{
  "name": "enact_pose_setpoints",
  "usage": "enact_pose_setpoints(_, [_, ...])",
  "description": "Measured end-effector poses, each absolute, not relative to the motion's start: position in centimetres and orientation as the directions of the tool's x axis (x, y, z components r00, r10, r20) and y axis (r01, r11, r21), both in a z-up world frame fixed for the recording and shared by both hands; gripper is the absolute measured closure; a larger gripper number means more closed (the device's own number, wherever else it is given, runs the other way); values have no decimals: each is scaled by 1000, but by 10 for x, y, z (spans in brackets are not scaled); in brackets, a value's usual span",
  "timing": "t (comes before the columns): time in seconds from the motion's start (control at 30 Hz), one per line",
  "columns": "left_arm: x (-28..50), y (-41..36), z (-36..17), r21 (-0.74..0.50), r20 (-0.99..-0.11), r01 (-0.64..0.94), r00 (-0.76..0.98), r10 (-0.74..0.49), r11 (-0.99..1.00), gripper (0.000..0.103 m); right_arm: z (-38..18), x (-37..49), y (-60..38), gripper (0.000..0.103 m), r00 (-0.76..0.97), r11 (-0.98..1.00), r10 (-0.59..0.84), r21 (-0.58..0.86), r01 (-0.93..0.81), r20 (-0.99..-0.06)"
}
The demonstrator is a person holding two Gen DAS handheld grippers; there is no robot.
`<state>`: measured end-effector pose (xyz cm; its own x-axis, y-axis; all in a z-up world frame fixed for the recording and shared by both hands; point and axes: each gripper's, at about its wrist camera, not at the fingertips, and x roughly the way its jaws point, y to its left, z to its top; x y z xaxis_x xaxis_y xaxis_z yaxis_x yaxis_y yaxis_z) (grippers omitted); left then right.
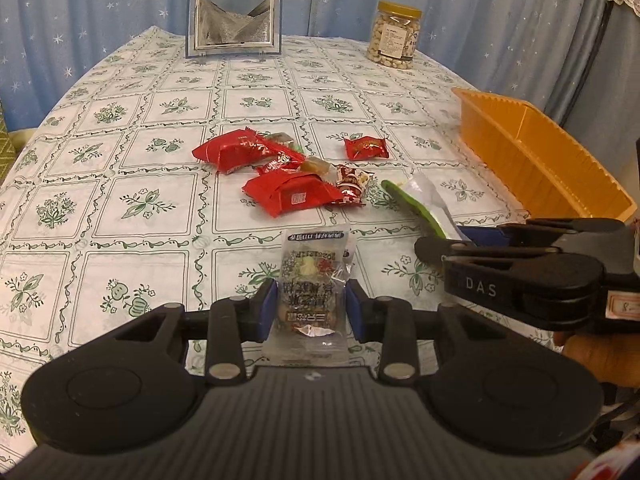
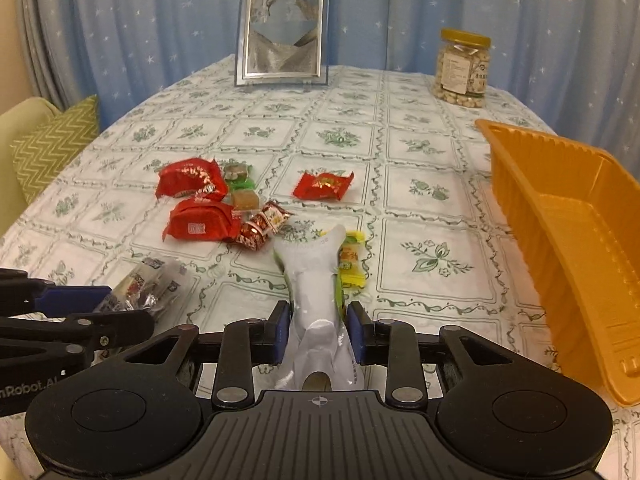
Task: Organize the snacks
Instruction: 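Carry both bags over the orange tray and open both tools to drop them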
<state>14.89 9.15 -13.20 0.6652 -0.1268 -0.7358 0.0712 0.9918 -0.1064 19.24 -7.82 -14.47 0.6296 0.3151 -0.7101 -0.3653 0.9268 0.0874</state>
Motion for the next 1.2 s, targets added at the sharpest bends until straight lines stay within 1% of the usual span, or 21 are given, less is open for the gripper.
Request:
enact_pose_setpoints(0.2, [145,85,-126,-87,-731,69,673,-111,994,70,-133,178,-91,73,642,926,339,123,-357,-687])
enact_pose_setpoints(0.4, [133,68,-110,-96,-710,69,694,-117,993,70,-105,156,-115,73,684,933,340,138,-334,-645])
enact_pose_setpoints(0.6, [129,32,-82,-125,-675,130,716,-180,984,70,-66,138,-153,73,742,946,316,140,-291,-591])
enact_pose_setpoints(0.77, [138,-14,-58,-152,-640,190,729,-243,970,70,-48,142,-201,73,781,971,238,136,-196,-577])
enact_pose_setpoints(0.97, [162,-71,-43,-195,-609,258,724,-324,946,70,-46,159,-262,73,799,987,149,136,-85,-583])
enact_pose_setpoints(1.2, [197,-116,-46,-232,-603,282,709,-365,931,70,-51,179,-317,73,801,970,135,241,12,-584])
